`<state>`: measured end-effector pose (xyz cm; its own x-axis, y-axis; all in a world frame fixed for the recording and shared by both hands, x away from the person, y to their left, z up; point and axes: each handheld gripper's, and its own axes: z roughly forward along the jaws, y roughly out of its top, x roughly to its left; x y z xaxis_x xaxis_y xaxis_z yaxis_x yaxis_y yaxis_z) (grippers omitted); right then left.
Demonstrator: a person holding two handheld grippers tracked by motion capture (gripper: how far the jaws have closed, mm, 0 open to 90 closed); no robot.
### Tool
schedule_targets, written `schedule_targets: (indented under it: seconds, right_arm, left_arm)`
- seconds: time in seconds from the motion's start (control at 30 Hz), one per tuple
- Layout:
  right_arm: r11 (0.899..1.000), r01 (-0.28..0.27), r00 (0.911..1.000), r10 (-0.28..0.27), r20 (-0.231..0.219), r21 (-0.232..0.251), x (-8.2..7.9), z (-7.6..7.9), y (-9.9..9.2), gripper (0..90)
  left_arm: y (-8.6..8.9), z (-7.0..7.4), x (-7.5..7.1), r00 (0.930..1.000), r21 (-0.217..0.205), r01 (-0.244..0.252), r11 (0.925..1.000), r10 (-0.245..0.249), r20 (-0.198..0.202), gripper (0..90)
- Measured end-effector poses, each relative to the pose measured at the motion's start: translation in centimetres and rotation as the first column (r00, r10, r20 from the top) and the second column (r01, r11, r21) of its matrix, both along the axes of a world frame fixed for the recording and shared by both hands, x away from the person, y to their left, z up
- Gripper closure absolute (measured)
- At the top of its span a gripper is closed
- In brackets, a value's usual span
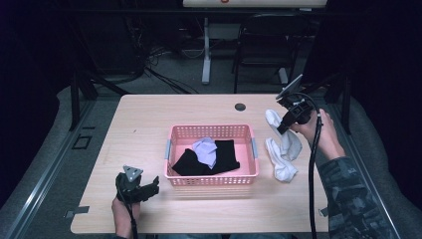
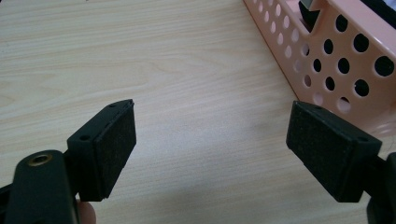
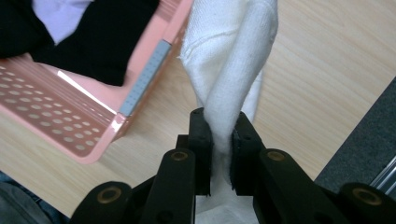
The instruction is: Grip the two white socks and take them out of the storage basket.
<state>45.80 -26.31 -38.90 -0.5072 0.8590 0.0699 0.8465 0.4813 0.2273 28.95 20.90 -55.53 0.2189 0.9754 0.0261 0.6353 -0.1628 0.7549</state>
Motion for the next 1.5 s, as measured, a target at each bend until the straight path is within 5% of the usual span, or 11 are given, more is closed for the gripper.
schedule_targets:
  seconds: [0.37,0.8,1.17,1.5]
  right_arm:
    - [0.997,0.083,0.9953,-0.083,-0.050,-0.005,0.9,-4.6,-2.4,81.5]
    - [0.994,0.108,0.9863,-0.110,-0.123,-0.020,1.3,-9.8,-2.3,74.0]
    - [0.993,0.115,0.9905,-0.114,-0.076,0.010,0.8,-9.1,-2.7,42.6]
    - [0.992,0.079,0.9968,-0.079,-0.013,0.093,-2.7,-6.9,-2.9,20.5]
  left_arm:
    - [0.0,0.0,0.0,1.0000,0.001,0.000,1.0000,0.000,0.001,16.0]
    - [0.1,0.0,0.0,1.0000,0.001,-0.002,1.0000,0.002,0.000,16.0]
    - [0.1,0.1,0.0,1.0000,0.002,0.002,1.0000,-0.002,0.002,16.0]
    - [0.0,0.1,-0.1,1.0000,0.002,0.004,1.0000,-0.004,0.005,16.0]
